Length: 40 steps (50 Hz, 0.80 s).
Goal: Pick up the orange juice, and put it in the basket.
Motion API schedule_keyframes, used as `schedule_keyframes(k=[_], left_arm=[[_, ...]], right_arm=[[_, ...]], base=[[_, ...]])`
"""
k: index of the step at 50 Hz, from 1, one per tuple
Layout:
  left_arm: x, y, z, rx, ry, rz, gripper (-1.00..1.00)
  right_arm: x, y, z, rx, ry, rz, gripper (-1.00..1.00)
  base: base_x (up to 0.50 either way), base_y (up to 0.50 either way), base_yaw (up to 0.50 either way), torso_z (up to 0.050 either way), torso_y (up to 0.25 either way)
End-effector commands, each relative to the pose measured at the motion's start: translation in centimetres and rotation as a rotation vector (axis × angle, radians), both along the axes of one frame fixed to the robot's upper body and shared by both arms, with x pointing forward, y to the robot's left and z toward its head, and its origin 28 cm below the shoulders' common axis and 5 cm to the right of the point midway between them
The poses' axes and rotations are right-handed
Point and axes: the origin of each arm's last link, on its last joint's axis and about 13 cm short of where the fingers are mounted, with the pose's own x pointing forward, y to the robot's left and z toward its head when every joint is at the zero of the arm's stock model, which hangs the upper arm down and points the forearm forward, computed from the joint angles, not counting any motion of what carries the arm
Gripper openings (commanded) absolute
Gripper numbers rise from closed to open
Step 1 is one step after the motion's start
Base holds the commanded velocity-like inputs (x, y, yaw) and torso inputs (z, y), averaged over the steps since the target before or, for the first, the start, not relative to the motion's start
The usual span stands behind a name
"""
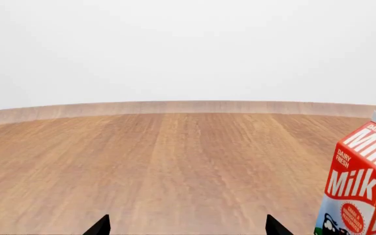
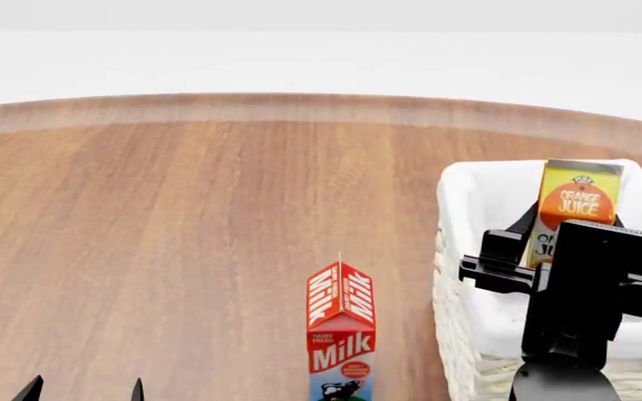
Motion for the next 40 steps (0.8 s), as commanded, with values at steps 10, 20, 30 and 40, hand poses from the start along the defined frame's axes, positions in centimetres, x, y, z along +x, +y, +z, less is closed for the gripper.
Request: schedule_keyframes(k=[10, 20, 30, 40], left_arm=[[0.0, 0.0, 0.0, 0.0, 0.0, 0.0, 1.0], [0.0, 0.0, 0.0, 0.0, 0.0, 0.0, 1.0], [0.0, 0.0, 0.0, 0.0, 0.0, 0.0, 1.0], [0.0, 0.0, 0.0, 0.0, 0.0, 0.0, 1.0]], right_arm=[[0.9, -0.3, -0.2, -0.052, 0.006, -0.02, -1.0], [1.3, -0.5, -0.7, -0.054, 0.017, -0.032, -1.0], [1.5, -0.5, -1.5, -0.047, 0.028, -0.037, -1.0], [1.6, -0.5, -1.4, -0.045, 0.027, -0.038, -1.0]], base=[[0.0, 0.0, 0.0, 0.0, 0.001], [0.0, 0.0, 0.0, 0.001, 0.001], [0.0, 0.0, 0.0, 0.0, 0.001], [0.0, 0.0, 0.0, 0.0, 0.0]])
